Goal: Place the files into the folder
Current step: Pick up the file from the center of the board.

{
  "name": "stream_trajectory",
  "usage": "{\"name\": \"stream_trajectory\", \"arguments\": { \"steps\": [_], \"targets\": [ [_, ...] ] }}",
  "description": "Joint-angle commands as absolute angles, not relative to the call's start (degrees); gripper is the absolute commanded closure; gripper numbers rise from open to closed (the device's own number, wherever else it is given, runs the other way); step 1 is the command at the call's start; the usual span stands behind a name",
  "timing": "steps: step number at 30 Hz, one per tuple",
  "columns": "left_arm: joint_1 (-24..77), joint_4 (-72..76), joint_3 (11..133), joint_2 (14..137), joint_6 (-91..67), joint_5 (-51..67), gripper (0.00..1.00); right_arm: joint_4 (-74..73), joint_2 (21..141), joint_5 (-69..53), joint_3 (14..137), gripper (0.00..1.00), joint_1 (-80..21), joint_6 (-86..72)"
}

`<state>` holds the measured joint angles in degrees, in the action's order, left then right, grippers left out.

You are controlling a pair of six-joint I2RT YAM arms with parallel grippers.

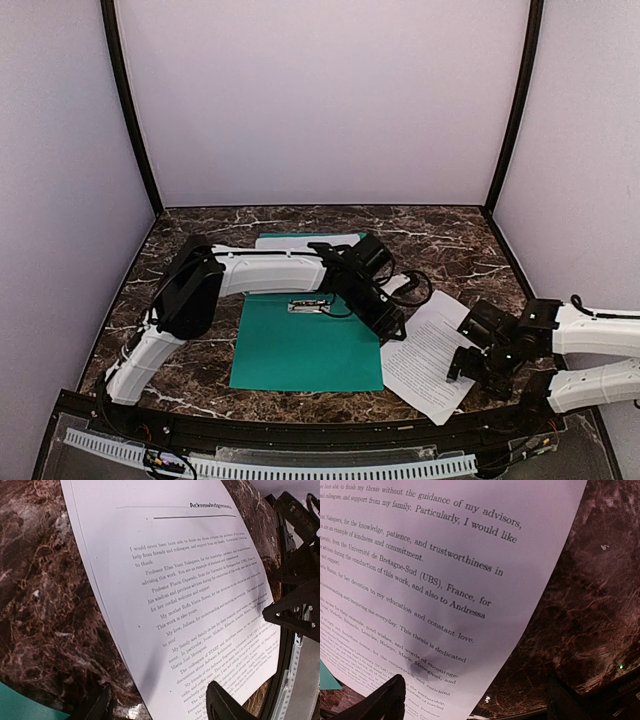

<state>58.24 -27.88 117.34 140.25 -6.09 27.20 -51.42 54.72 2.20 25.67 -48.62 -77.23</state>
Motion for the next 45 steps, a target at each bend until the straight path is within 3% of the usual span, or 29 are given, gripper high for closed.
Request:
{"name": "stream_trajectory", "arguments": {
  "steps": [1, 9, 20, 27, 40, 45],
  "targets": [
    [59.1, -30.8, 119.3, 140.9, -6.4, 30.2, 0.38, -47.8, 53.6, 3.3, 23.4, 0.08, -50.3, -81.7],
    [59.4, -32.0, 119.4, 143.2, -7.3, 31.8, 0.51, -41.6, 54.7, 2.3, 21.9, 0.16, -50.4, -82.6],
    [59.4, -32.8, 118.7, 144.1, -8.4, 33.1, 0.58, -36.9, 57.7, 4.1, 21.9, 0.29, -50.5, -83.1],
    [59.4, -33.1, 118.6, 143.8, -8.2, 32.1, 0.60, -39.0, 53.8, 7.2, 22.0, 0.46, -50.5, -83.5],
    [58.5, -32.8, 118.3, 141.2, -7.9, 31.4, 0.60, -41.4, 54.7, 12.5, 27.4, 0.90, -50.4, -78.2],
    [56.5, -31.9, 116.3, 136.9, -7.1, 30.9, 0.60, -45.9, 55.1, 15.7, 32.9, 1.00, -49.4, -72.9]
  ]
}}
